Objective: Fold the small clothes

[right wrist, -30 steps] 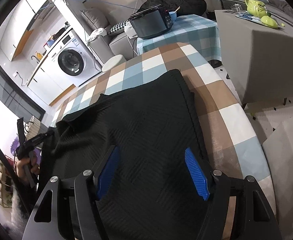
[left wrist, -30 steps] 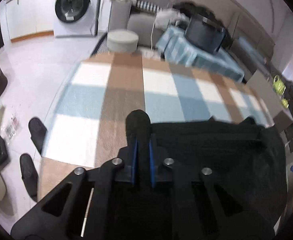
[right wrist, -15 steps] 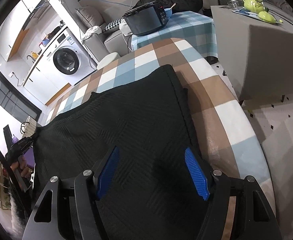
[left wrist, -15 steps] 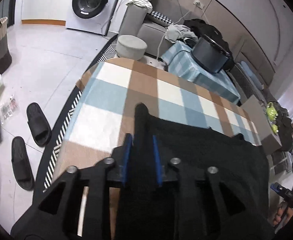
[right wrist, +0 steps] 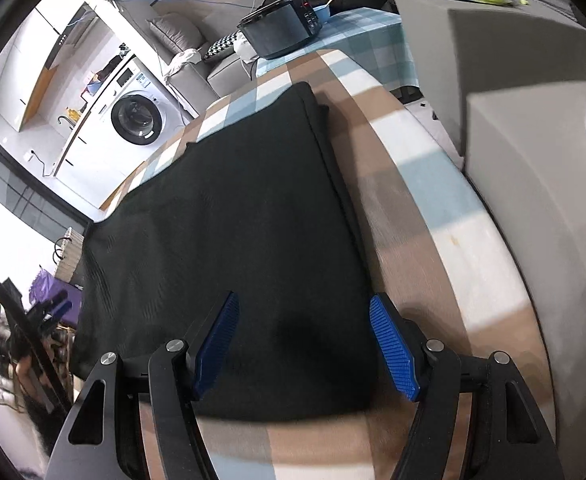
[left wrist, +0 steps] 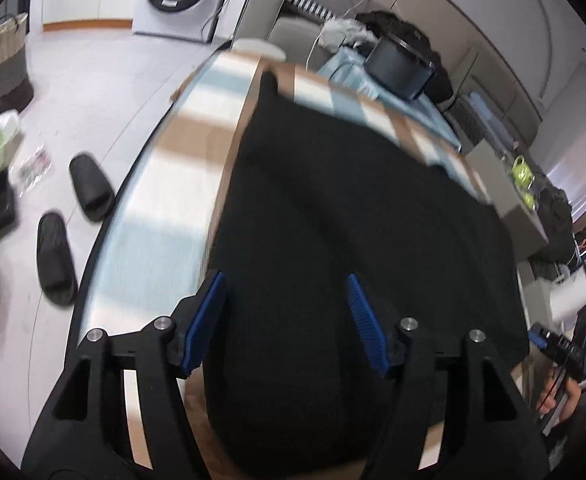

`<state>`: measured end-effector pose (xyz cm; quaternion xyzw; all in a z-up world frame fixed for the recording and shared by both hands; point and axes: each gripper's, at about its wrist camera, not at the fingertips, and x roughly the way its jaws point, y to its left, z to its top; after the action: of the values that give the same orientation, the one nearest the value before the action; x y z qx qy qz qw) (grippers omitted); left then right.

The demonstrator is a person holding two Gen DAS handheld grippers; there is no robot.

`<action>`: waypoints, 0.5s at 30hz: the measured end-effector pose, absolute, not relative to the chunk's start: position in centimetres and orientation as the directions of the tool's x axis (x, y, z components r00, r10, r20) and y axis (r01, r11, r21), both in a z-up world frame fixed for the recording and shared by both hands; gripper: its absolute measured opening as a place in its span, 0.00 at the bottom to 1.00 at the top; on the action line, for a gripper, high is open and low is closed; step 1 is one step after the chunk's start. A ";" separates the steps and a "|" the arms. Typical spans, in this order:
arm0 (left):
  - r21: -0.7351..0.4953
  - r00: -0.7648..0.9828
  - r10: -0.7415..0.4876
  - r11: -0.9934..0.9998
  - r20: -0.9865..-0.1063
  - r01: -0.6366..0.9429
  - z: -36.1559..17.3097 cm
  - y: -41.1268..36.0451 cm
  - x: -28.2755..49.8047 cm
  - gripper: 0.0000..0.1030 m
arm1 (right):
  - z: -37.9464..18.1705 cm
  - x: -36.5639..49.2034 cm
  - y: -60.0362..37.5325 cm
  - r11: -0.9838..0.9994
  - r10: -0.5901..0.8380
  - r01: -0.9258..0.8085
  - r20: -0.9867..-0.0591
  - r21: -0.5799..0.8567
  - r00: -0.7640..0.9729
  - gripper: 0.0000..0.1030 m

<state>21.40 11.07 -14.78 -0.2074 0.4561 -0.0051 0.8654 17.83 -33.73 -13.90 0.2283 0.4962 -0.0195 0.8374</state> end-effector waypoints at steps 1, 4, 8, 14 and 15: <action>-0.360 0.570 -0.196 0.913 -0.798 -0.190 -15.3 10.7 20.6 0.58 | -14.0 17.4 -33.7 0.892 0.205 0.255 -0.836 0.374 0.509 0.68; -0.379 0.559 -0.209 0.902 -0.802 -0.206 -16.0 9.8 18.1 0.58 | -14.5 16.7 -33.6 0.886 0.211 0.263 -0.838 0.381 0.503 0.68; -0.373 0.560 -0.201 0.904 -0.804 -0.211 -16.1 9.0 16.2 0.58 | -14.6 16.4 -33.2 0.885 0.224 0.248 -0.828 0.394 0.513 0.68; -0.386 0.594 -0.189 0.895 -0.782 -0.222 -15.9 8.6 14.8 0.09 | -14.8 16.3 -33.2 0.882 0.229 0.246 -0.821 0.402 0.523 0.68; -0.391 0.612 -0.185 0.894 -0.769 -0.221 -15.4 8.7 14.5 0.05 | -14.8 16.2 -33.3 0.881 0.230 0.245 -0.819 0.405 0.526 0.68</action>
<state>14.51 8.66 -15.43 -0.2303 0.4406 0.0102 0.8676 16.17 -33.30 -14.81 0.2438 0.4870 -0.0045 0.8386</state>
